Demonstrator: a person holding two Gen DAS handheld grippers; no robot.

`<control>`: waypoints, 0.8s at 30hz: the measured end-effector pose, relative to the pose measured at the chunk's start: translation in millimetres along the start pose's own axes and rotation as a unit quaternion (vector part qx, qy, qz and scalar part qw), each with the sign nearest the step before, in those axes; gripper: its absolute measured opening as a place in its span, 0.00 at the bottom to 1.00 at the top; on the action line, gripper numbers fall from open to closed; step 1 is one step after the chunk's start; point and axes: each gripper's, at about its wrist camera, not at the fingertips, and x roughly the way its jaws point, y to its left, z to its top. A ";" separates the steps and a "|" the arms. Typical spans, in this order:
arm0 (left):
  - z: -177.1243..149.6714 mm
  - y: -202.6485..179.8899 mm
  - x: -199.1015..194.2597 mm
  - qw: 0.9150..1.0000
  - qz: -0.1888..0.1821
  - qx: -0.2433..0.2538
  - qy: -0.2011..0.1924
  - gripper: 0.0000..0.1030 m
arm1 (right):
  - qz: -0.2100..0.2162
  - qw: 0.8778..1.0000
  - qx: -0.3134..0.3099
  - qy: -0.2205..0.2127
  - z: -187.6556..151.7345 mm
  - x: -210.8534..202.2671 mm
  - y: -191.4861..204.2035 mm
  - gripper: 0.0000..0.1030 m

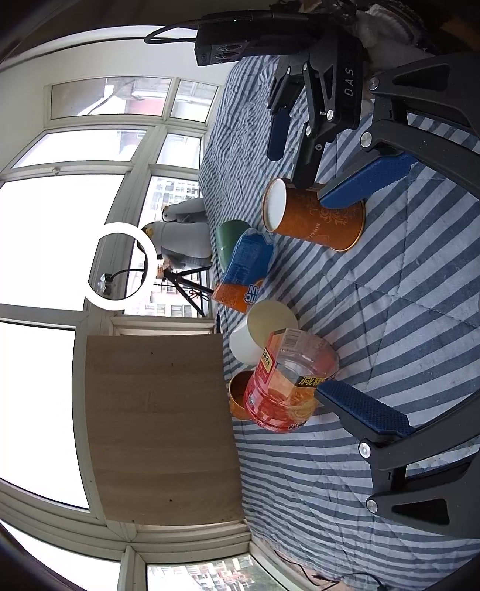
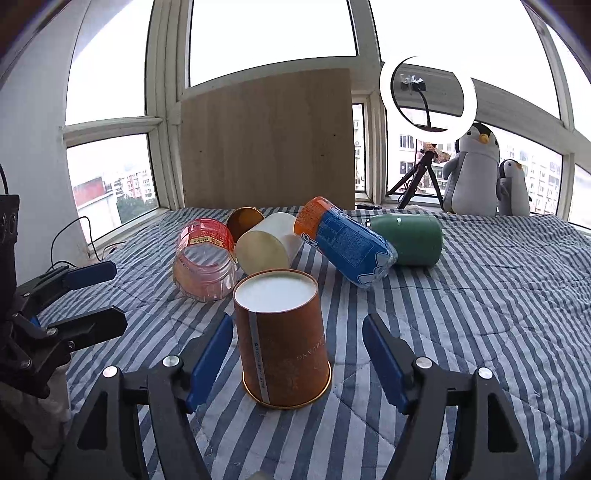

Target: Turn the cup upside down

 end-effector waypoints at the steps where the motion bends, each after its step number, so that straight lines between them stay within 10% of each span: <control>1: 0.3 -0.6 -0.9 1.000 0.004 0.000 -0.005 0.93 | -0.005 1.000 -0.002 -0.005 -1.1 -3.3 0.3 0.72; 24: 6.9 -7.0 -14.0 0.988 0.101 -0.010 -0.113 0.97 | -0.100 0.986 0.010 -0.136 10.5 -32.6 -31.3 0.81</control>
